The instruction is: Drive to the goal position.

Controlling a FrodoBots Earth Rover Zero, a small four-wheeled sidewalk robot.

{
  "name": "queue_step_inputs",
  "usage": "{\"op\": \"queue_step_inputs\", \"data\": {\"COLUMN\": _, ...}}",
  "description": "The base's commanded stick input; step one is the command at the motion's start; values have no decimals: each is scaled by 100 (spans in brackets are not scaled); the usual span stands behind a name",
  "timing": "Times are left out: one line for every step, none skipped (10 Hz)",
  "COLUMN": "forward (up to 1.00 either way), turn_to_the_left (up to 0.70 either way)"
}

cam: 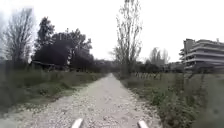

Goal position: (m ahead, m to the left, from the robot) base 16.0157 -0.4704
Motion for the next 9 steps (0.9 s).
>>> {"op": "queue_step_inputs", "data": {"forward": 70, "turn_to_the_left": 0}}
{"op": "queue_step_inputs", "data": {"forward": 70, "turn_to_the_left": 0}}
{"op": "queue_step_inputs", "data": {"forward": 70, "turn_to_the_left": 0}}
{"op": "queue_step_inputs", "data": {"forward": 70, "turn_to_the_left": 0}}
{"op": "queue_step_inputs", "data": {"forward": 70, "turn_to_the_left": 0}}
{"op": "queue_step_inputs", "data": {"forward": 70, "turn_to_the_left": 0}}
{"op": "queue_step_inputs", "data": {"forward": 70, "turn_to_the_left": 0}}
{"op": "queue_step_inputs", "data": {"forward": 70, "turn_to_the_left": 0}}
{"op": "queue_step_inputs", "data": {"forward": 70, "turn_to_the_left": 0}}
